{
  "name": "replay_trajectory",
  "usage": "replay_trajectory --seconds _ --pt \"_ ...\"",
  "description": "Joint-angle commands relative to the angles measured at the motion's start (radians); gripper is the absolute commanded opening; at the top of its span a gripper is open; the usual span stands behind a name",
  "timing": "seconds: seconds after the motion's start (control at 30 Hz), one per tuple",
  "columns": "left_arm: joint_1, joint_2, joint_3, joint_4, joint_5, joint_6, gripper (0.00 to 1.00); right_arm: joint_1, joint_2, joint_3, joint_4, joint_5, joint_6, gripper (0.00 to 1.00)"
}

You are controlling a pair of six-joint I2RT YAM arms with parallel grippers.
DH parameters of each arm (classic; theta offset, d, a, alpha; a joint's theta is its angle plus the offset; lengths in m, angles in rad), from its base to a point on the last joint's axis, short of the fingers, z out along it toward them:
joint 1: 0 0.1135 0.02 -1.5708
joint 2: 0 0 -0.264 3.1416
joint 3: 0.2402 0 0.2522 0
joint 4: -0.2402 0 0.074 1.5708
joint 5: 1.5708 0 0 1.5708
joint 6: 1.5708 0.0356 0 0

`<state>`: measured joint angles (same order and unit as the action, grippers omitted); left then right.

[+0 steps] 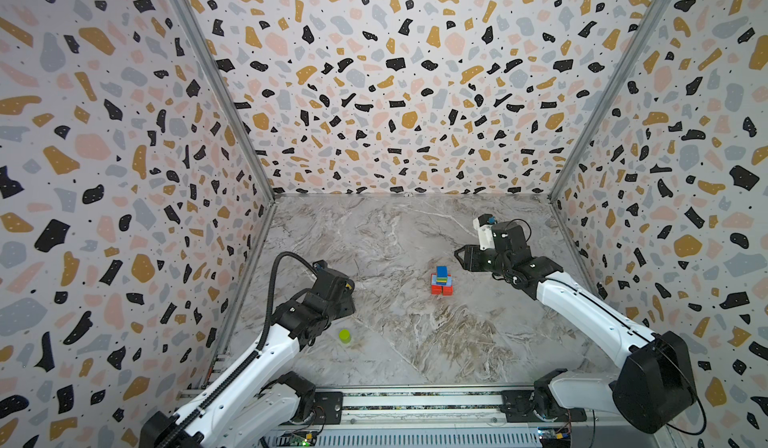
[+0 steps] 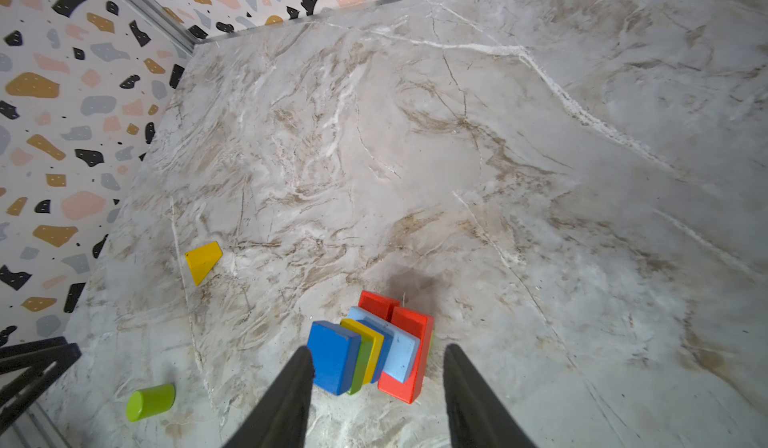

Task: Build the wood block tower
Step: 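Open and raise the right gripper while the left gripper nears the green cylinder, then close the left gripper on the lime-green cylinder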

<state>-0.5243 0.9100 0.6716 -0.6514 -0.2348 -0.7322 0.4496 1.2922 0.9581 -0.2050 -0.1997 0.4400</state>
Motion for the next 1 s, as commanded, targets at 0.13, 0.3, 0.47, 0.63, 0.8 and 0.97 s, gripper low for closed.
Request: replay_trajectory --seconds 0.13,0.3,0.47,0.63,0.8,0.97 --pt "-0.185 0.042 -0.059 0.005 -0.109 -0.177 0.65 -0.027 -0.039 -0.022 0.075 -0.092 -0.046 0.63" --pt "-0.265 0.051 -0.109 0.008 -0.159 -0.260 0.66 -0.045 -0.043 -0.041 0.094 -0.118 -0.052 0.67" --pt "-0.275 0.011 -0.183 0.021 -0.158 -0.302 0.65 -0.082 -0.043 -0.057 0.122 -0.166 -0.049 0.73" --pt "-0.287 0.016 -0.184 0.016 -0.178 -0.319 0.64 -0.097 -0.048 -0.081 0.141 -0.198 -0.041 0.74" --pt "-0.290 0.065 -0.190 0.031 -0.177 -0.316 0.62 -0.099 -0.055 -0.087 0.144 -0.198 -0.041 0.74" --pt "-0.297 0.040 -0.203 0.027 -0.173 -0.332 0.57 -0.098 -0.058 -0.087 0.141 -0.198 -0.043 0.74"
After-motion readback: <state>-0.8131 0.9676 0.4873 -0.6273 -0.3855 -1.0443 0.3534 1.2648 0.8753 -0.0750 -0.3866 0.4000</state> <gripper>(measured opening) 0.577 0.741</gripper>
